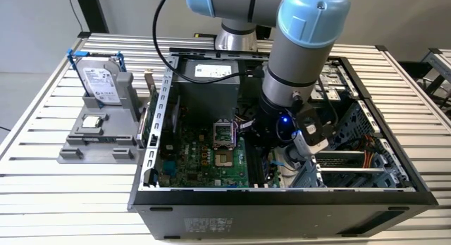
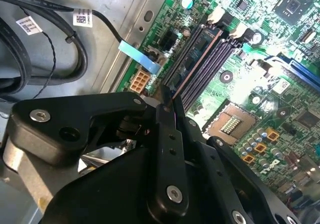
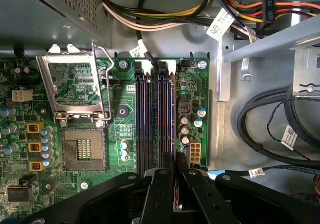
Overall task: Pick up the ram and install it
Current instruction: 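Insert the ram into the slot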
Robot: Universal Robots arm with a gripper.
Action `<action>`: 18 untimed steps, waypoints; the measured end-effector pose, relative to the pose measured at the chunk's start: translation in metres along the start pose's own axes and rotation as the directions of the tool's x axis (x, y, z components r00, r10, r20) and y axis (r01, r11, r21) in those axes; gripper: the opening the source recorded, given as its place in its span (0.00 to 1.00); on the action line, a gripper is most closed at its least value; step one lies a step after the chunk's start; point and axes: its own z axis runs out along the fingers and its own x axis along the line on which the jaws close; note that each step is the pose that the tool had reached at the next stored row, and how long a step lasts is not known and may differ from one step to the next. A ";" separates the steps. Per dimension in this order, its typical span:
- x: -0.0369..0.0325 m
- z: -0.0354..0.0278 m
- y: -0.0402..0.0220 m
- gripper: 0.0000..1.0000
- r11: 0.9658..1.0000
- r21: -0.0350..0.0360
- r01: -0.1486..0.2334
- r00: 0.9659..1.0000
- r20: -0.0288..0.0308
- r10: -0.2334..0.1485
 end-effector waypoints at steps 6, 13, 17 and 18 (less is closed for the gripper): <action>0.0000 0.0009 0.0000 0.00 1.000 0.000 -0.001 1.000 0.000 0.001; 0.0000 0.0057 0.0004 0.00 1.000 0.000 -0.001 1.000 0.000 0.001; 0.0001 0.0083 0.0004 0.00 1.000 0.000 -0.001 1.000 -0.001 0.001; 0.0001 0.0085 0.0004 0.00 1.000 0.000 -0.001 1.000 -0.001 0.001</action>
